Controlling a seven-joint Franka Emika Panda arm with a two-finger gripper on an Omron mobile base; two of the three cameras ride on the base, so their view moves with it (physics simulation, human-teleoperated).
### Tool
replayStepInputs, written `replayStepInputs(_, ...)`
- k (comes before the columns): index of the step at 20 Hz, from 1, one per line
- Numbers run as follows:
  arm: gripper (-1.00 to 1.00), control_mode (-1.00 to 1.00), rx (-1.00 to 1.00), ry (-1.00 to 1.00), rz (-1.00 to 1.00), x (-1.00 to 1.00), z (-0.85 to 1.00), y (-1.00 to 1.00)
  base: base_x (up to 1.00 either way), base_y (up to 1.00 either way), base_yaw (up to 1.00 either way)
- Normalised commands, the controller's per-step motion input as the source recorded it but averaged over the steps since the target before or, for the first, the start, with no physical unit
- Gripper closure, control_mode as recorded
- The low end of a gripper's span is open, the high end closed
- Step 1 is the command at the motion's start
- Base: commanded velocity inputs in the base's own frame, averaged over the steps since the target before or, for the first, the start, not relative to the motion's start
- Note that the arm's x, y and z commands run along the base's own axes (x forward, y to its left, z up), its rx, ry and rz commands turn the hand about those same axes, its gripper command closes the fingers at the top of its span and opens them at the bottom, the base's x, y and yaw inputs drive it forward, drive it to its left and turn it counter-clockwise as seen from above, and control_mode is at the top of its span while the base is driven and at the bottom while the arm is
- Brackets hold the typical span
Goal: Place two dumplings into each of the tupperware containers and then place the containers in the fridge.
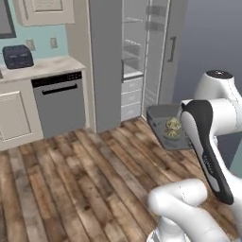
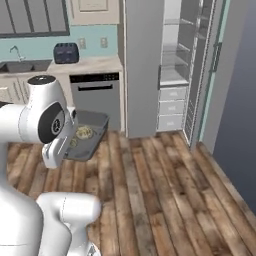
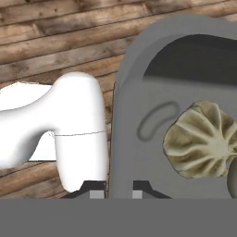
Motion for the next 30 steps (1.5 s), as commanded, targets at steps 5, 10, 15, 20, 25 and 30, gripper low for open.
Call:
replayStepInputs(5, 1.0, 1.0, 0.0, 0.0, 0.0, 0.0, 0.0, 0.0, 1.0, -0.54, 0.0)
replayStepInputs(10, 1.0, 1.0, 0.0, 0.0, 0.0, 0.0, 0.0, 0.0, 1.0, -0.57, 0.0)
replayStepInputs(15, 1.0, 1.0, 0.0, 0.0, 0.0, 0.0, 0.0, 0.0, 0.72, -0.02, 0.09)
replayStepInputs(20, 1.0, 1.0, 0.0, 0.0, 0.0, 0.0, 0.0, 0.0, 1.0, -0.18, 0.06)
replayStepInputs(25, 1.0, 1.0, 0.0, 0.0, 0.0, 0.0, 0.0, 0.0, 0.91, -0.46, 0.08)
replayStepInputs(30, 1.0, 1.0, 0.0, 0.0, 0.0, 0.0, 0.0, 0.0, 0.78, -0.33, 0.05)
